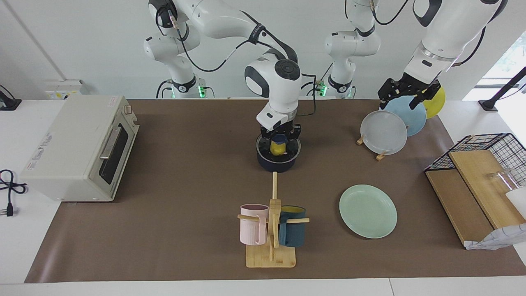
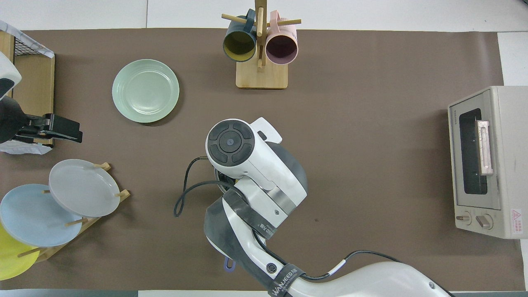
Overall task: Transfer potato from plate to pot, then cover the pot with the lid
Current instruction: 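Lower the glass lid onto the saucepan with the right gripper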
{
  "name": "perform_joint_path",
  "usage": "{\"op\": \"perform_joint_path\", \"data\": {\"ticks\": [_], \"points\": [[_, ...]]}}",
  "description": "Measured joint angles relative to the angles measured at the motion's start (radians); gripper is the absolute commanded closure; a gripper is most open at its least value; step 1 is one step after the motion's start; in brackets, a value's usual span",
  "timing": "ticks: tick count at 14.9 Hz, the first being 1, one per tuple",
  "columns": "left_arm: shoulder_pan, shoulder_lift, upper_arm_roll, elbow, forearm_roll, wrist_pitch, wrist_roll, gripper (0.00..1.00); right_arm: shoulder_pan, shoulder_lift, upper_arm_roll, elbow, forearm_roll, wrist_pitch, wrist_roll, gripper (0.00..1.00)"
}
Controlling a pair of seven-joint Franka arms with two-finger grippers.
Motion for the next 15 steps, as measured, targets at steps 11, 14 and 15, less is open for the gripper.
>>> {"op": "perform_joint_path", "data": {"ticks": [11,14,15], "points": [[0.001,0.000,0.004,0.000,0.000,0.000,0.000,0.00,-0.001,-0.001,0.000,-0.006,0.001,-0.001,0.002,0.90],[0.001,0.000,0.004,0.000,0.000,0.000,0.000,0.00,-0.004,-0.002,0.000,-0.007,0.003,-0.001,0.002,0.00],[0.001,0.000,0.004,0.000,0.000,0.000,0.000,0.00,-0.005,-0.001,0.000,-0.011,0.002,-0.001,0.002,0.00]]}}
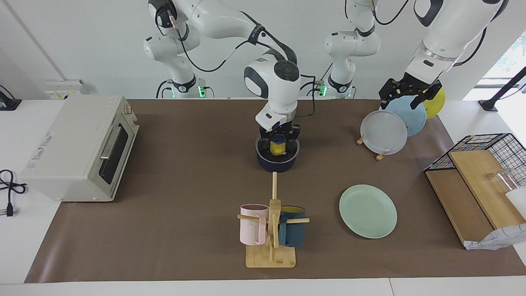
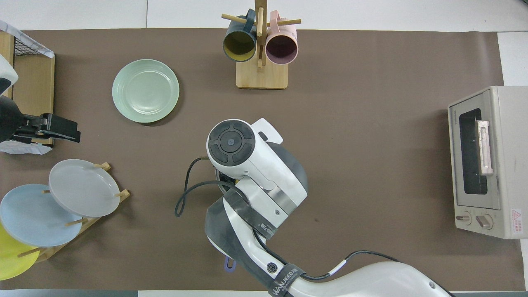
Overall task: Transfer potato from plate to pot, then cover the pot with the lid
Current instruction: 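Lower the glass lid onto the saucepan with the right gripper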
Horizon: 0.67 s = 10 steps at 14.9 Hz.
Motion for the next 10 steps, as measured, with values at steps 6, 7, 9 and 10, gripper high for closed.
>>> {"op": "perform_joint_path", "data": {"ticks": [6,7,9,10], "points": [[0.000,0.000,0.000,0.000,0.000,0.000,0.000,0.00,-0.016,-0.005,0.000,0.000,0.000,0.005,0.000,0.00],[0.000,0.000,0.000,0.000,0.000,0.000,0.000,0.00,-0.023,-0.011,-0.001,0.009,0.000,0.005,0.000,0.00],[0.000,0.000,0.000,0.000,0.000,0.000,0.000,0.00,-0.054,-0.040,-0.002,0.022,0.000,-0.007,0.000,0.00],[0.000,0.000,0.000,0.000,0.000,0.000,0.000,0.00,-0.074,-0.059,-0.002,0.030,0.000,-0.022,0.000,0.00]]}}
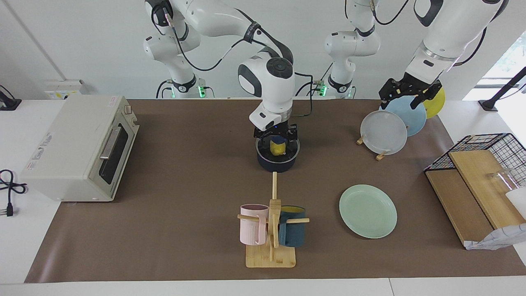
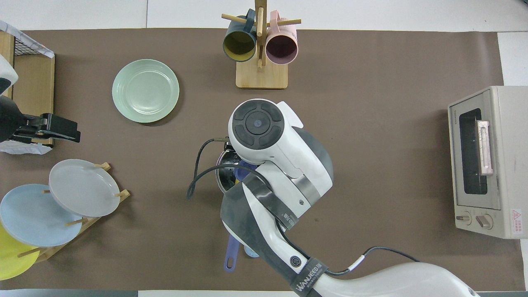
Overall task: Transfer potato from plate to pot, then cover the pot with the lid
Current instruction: 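Lower the glass lid onto the saucepan with the right gripper, then release the lid and raise the right gripper away from the saucepan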
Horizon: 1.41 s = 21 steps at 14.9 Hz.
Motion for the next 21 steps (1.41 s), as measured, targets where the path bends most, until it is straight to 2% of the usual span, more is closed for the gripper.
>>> {"op": "perform_joint_path", "data": {"ticks": [3,8,12,16,21], "points": [[0.000,0.000,0.000,0.000,0.000,0.000,0.000,0.00,-0.059,-0.047,-0.001,0.050,0.000,-0.099,-0.034,0.00],[0.000,0.000,0.000,0.000,0.000,0.000,0.000,0.00,-0.187,-0.119,-0.026,0.124,-0.001,-0.301,-0.303,0.00],[0.000,0.000,0.000,0.000,0.000,0.000,0.000,0.00,-0.206,-0.185,-0.179,0.124,-0.001,-0.399,-0.565,0.00],[0.000,0.000,0.000,0.000,0.000,0.000,0.000,0.00,-0.212,-0.187,-0.331,0.117,0.000,-0.409,-0.759,0.00],[0.000,0.000,0.000,0.000,0.000,0.000,0.000,0.00,-0.241,-0.196,-0.369,0.100,0.000,-0.438,-0.827,0.00]]}}
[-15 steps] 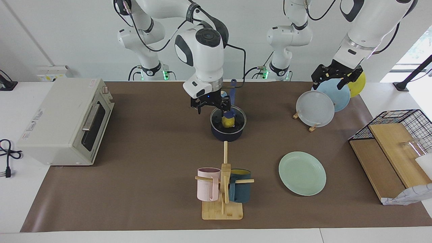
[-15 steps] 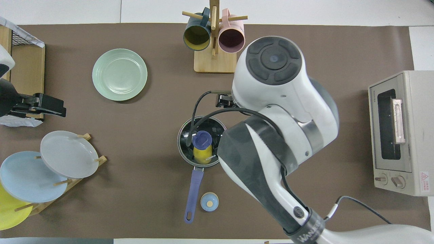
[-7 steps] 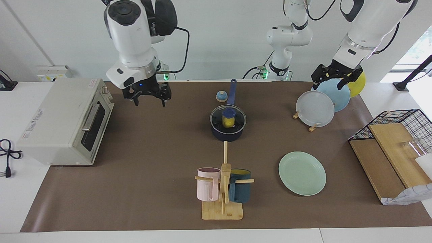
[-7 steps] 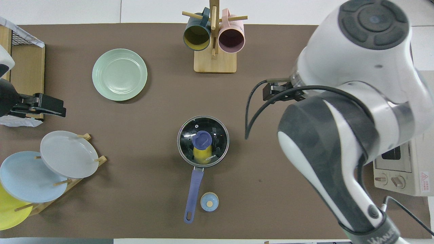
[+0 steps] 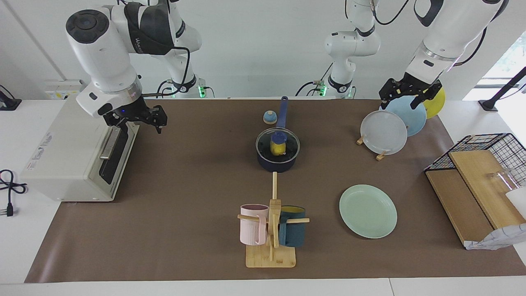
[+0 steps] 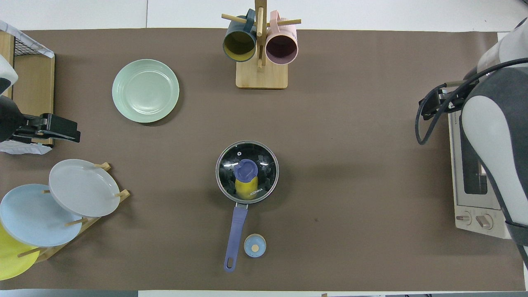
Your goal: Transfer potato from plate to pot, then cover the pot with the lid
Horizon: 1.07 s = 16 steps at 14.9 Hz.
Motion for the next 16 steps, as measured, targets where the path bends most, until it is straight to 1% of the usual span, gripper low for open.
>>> {"op": "perform_joint_path", "data": {"ticks": [1,3,5,6,12,16], "points": [[0.000,0.000,0.000,0.000,0.000,0.000,0.000,0.00,-0.010,-0.012,0.000,-0.019,0.000,-0.010,-0.008,0.00],[0.000,0.000,0.000,0.000,0.000,0.000,0.000,0.00,-0.046,-0.057,0.012,-0.094,0.006,-0.013,-0.021,0.00],[0.000,0.000,0.000,0.000,0.000,0.000,0.000,0.00,-0.099,-0.103,0.043,-0.165,0.020,0.029,-0.025,0.00],[0.000,0.000,0.000,0.000,0.000,0.000,0.000,0.00,-0.108,-0.117,0.050,-0.181,0.021,0.057,-0.025,0.00],[0.000,0.000,0.000,0.000,0.000,0.000,0.000,0.00,-0.144,-0.123,0.096,-0.191,0.021,0.071,-0.023,0.00],[0.000,0.000,0.000,0.000,0.000,0.000,0.000,0.00,-0.147,-0.125,0.106,-0.191,0.021,0.071,-0.005,0.00]]}}
